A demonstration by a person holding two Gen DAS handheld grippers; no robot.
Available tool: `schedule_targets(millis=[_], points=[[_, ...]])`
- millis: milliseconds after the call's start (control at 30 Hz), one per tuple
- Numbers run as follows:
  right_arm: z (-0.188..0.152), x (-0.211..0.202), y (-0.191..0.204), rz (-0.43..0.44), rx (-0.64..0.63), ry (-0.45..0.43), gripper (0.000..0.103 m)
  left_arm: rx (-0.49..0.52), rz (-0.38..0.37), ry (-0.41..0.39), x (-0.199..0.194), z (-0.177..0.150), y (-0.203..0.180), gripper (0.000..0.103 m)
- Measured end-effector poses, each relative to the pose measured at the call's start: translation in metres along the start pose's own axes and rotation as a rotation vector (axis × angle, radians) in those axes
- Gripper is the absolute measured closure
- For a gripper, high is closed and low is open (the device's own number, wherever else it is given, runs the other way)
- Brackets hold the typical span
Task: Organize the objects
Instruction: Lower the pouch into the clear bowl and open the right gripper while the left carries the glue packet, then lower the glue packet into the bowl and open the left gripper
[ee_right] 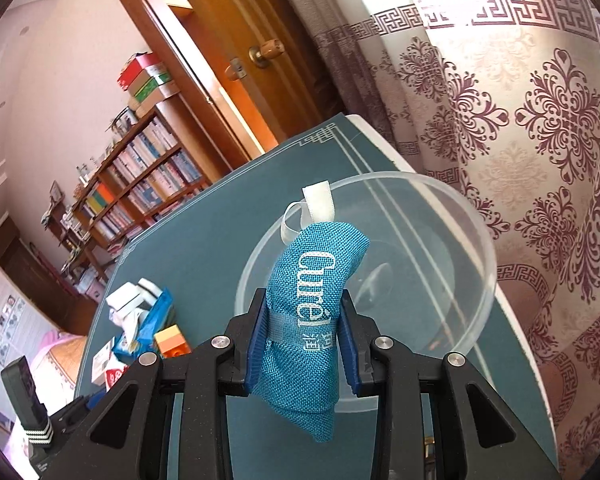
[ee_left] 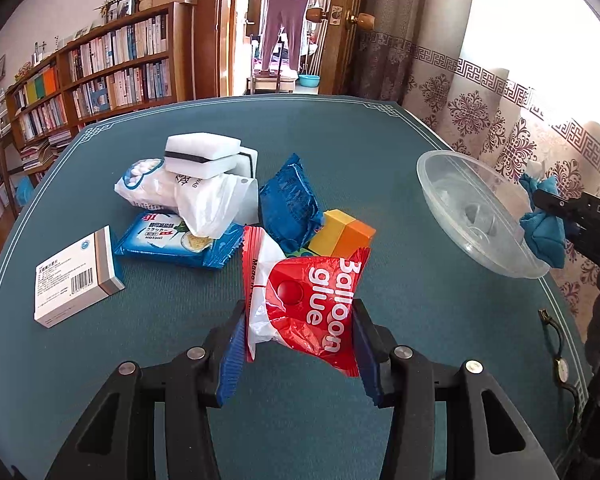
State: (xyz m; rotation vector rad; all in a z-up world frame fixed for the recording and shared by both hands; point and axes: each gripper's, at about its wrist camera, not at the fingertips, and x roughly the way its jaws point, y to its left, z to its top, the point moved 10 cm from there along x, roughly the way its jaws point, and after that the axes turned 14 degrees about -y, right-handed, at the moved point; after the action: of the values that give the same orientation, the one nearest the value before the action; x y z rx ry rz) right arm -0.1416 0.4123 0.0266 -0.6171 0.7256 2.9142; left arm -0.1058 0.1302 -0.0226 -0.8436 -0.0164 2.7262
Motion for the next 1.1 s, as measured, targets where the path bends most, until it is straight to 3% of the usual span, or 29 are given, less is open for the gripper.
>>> schedule_targets(millis=[233, 367, 1100], points=[[0.007, 0.007, -0.033, -0.094, 0.007, -0.022, 0.067, 0.025, -0.023, 0.0, 0.005, 0.006, -0.02, 0.052], [0.007, 0.008, -0.04, -0.103, 0.015, -0.022, 0.061, 0.038, -0.048, -0.001, 0.01, 0.01, -0.036, 0.052], [0.018, -0.003, -0.049, -0.14, 0.017, -0.06, 0.061, 0.154, -0.261, -0.045, 0.06, 0.059, -0.162, 0.051]])
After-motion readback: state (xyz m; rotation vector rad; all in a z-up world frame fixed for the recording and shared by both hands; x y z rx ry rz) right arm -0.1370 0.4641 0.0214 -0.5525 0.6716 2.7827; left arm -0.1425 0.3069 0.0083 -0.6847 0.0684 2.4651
